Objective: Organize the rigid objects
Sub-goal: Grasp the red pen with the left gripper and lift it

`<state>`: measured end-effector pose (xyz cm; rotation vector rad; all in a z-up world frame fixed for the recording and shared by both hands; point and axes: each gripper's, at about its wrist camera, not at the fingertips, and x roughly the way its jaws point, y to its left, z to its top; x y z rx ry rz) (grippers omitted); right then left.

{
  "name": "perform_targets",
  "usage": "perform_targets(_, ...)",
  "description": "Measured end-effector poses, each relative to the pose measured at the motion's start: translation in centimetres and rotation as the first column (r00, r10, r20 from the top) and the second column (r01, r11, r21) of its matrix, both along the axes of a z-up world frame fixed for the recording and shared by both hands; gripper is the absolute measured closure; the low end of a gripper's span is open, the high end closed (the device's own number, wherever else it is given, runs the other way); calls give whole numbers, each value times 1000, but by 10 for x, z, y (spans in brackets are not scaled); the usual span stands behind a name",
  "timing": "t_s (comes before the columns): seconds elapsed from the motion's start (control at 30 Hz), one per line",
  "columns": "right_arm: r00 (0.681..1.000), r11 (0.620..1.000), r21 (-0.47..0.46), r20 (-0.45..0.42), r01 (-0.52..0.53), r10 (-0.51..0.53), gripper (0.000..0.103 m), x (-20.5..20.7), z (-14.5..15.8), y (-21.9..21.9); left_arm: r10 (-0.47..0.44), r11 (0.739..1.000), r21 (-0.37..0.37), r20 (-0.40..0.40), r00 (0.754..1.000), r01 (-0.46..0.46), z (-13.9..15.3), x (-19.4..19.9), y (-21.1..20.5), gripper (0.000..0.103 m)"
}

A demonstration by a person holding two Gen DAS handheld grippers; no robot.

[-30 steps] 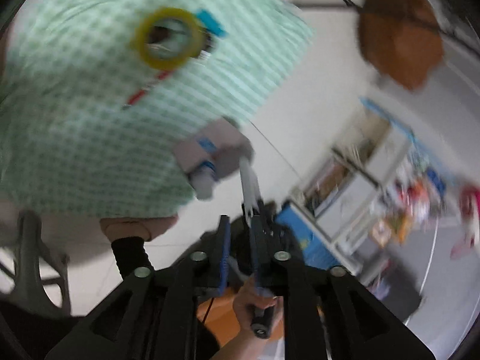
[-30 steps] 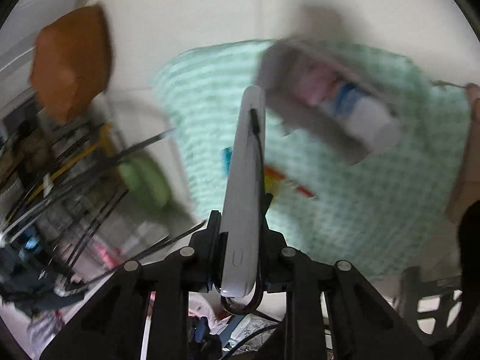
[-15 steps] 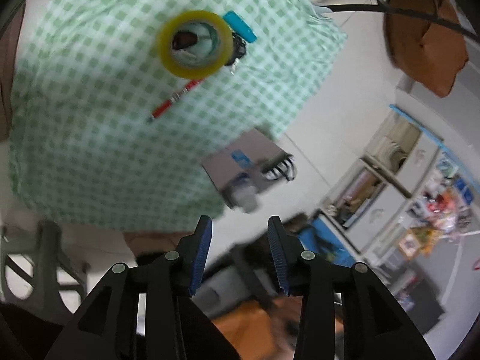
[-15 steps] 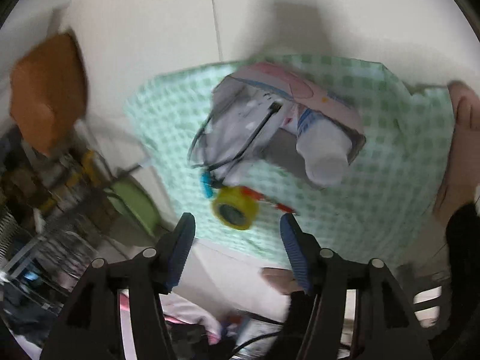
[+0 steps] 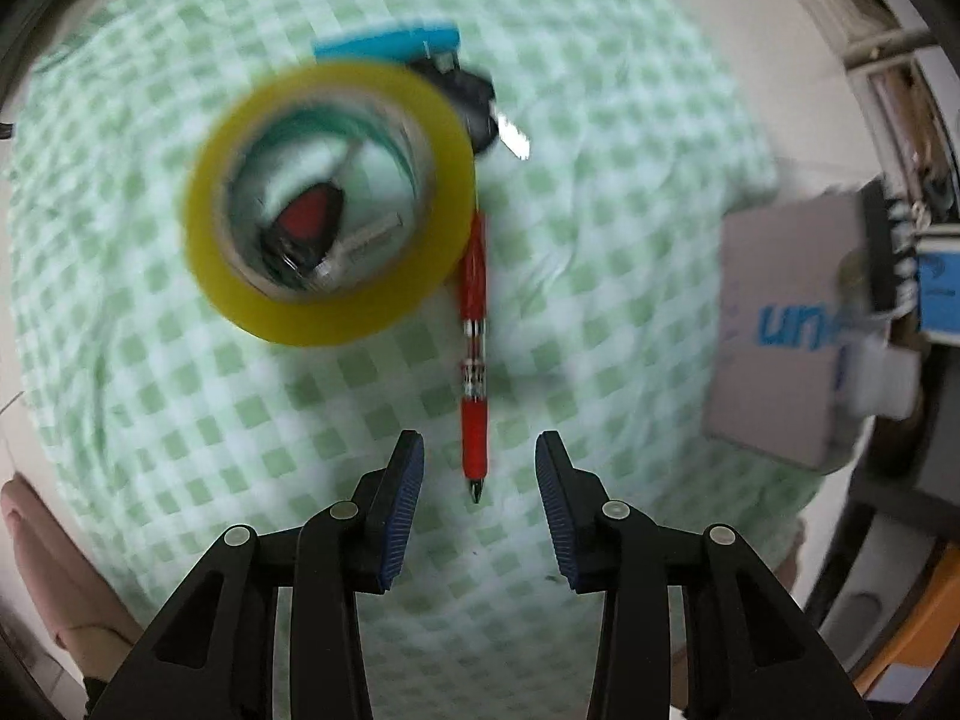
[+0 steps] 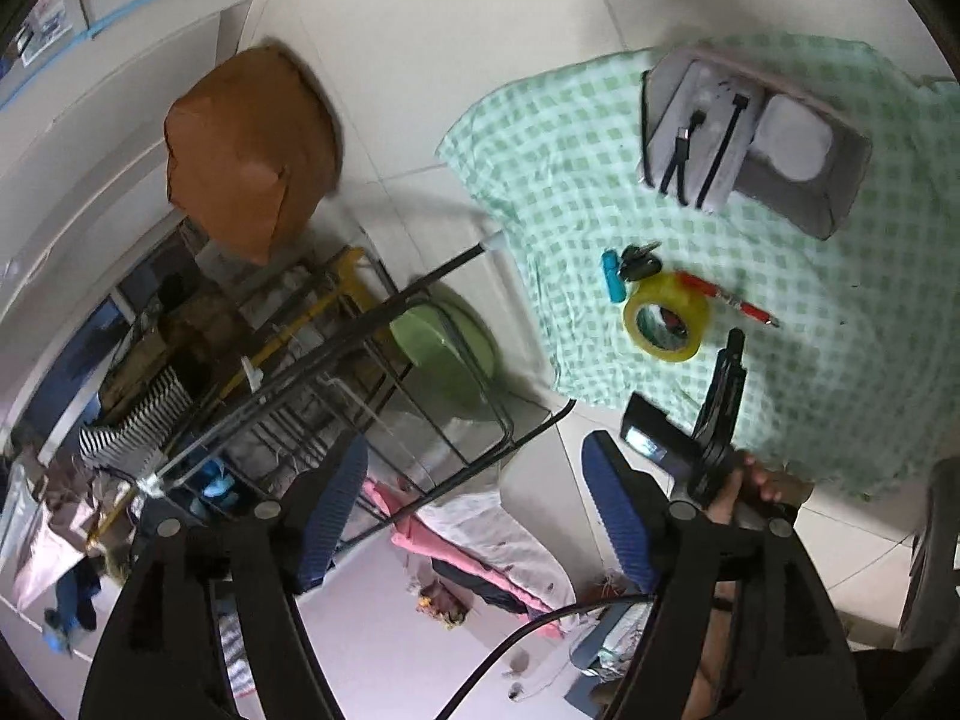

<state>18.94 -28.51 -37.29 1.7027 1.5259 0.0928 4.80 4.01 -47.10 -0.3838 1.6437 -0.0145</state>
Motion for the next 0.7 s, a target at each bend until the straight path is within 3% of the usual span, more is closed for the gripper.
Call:
perform_targets(0.1,1000,1000,-6,-10,12,-12,27,0,0,-8,-1,1000,21,-14,1000,2,-21,4,-13,67)
perform_targets(0.17,1000,1000,-14,-4,22,-22,25,4,2,-9,-7,997,73,-15,1000,8,-32,8,-22,67)
perform_targets(0.23,1000,999,-31,-1,30,-30,23,5,4,-11,-24,992,120,-78,997,33,-50,11,-29,68)
perform_targets(0.33,1000,999,-28,-5,24,-24,23,5,3,-8,-82,977,186,-126,989,104,-54,17,-42,80)
perform_targets(0.37,1000,1000,-24,-7,18,-18,23,6,2,-6,-104,976,175,-134,986,126,-55,19,-47,93)
perform_targets(0.43,1000,1000,-21,-13,7,-8,23,5,0,-3,-146,968,180,-166,975,176,-56,21,-52,95)
perform_targets(0.53,1000,1000,-23,-19,-2,1,23,4,-2,-3,-127,989,57,-160,979,138,-42,22,-49,95)
perform_targets(0.63,1000,1000,-21,-18,-14,13,23,4,-2,-2,-132,989,-79,-79,988,126,3,26,-41,95)
perform_targets(0.7,999,999,-14,-8,-40,40,23,6,0,2,-148,978,-147,-11,989,145,52,29,-34,95)
